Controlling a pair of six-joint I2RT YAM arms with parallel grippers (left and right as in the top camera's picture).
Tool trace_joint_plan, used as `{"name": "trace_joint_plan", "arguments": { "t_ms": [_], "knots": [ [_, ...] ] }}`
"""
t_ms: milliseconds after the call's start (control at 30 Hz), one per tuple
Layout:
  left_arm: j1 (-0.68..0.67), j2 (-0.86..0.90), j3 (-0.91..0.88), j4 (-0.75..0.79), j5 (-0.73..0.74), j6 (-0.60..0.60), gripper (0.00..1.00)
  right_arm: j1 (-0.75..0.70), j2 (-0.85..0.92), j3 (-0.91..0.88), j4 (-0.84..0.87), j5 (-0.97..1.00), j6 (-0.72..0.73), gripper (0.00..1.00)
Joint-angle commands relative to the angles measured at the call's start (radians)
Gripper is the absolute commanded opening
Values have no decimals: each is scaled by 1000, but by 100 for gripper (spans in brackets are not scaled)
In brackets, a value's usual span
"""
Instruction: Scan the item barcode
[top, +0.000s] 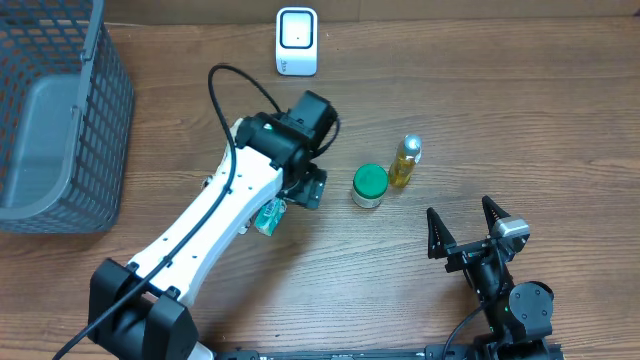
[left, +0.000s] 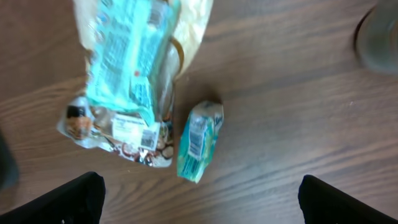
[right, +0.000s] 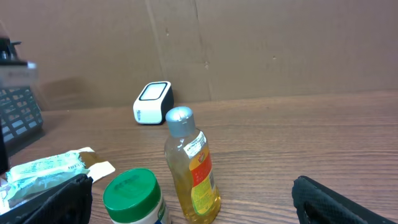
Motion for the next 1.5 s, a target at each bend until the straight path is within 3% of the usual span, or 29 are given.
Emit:
{"name": "trace_joint_plan", "arguments": {
  "t_ms": [0,500,1000,1233,1467],
  "knots": [
    [18,8,-63,13,76,59,97,-3,-12,-10,2,10,-3,100],
    [18,12,-340,256,90,54,87,-3,-12,-11,2,10,-3,100],
    [20,13,-393,357,45,20,94,-3,-12,-10,3,10,-3,100],
    [25,13,-394,368,-43,-11,92,-3,-12,-10,2,10,-3,100],
    [40,13,-400,378,-29,-14,93,-3,-12,-11,3,10,-3,100]
  ]
}}
